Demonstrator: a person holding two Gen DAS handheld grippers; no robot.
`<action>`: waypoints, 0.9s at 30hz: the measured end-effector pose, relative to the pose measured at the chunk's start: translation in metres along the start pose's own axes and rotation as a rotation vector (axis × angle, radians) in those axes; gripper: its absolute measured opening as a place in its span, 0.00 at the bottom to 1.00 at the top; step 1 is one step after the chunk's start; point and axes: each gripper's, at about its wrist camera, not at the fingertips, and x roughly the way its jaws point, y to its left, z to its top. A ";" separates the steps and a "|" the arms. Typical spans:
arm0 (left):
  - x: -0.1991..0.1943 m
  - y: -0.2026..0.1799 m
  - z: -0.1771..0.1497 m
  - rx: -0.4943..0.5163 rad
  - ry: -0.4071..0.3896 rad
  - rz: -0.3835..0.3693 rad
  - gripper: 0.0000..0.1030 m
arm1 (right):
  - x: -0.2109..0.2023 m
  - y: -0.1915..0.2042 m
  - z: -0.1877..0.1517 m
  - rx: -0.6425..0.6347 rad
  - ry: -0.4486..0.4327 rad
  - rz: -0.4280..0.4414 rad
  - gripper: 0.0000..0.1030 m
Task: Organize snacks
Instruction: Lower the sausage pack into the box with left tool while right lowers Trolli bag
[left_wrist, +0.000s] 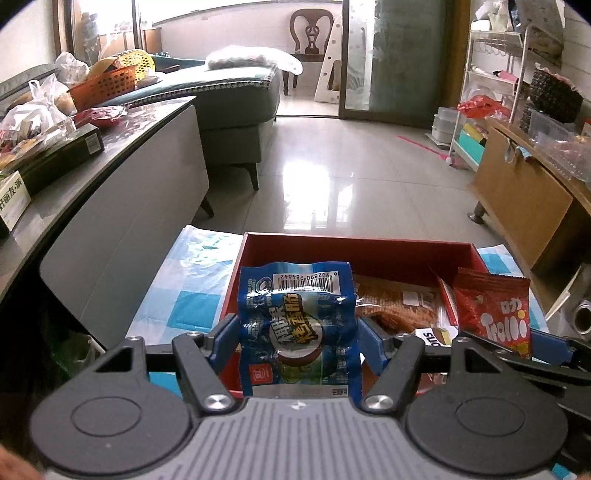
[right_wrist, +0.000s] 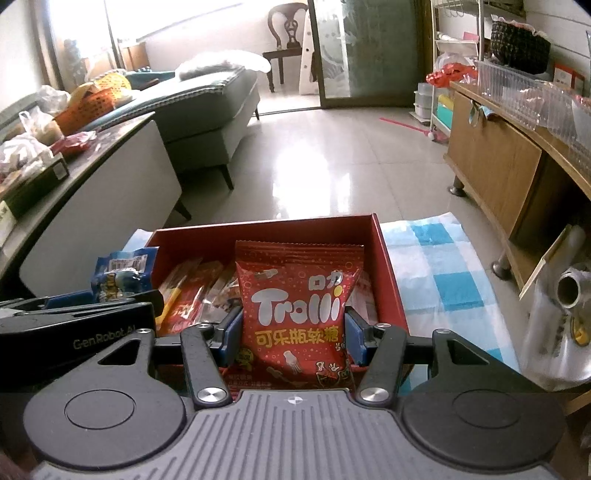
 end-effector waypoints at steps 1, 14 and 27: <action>0.002 0.000 0.001 0.001 0.002 0.000 0.60 | 0.002 0.000 0.001 0.002 0.002 0.001 0.61; 0.013 -0.005 0.005 0.012 0.014 0.012 0.60 | 0.013 0.000 0.006 0.015 0.019 -0.008 0.61; 0.025 -0.010 0.010 0.014 0.018 0.019 0.60 | 0.020 0.000 0.010 0.009 0.017 -0.018 0.61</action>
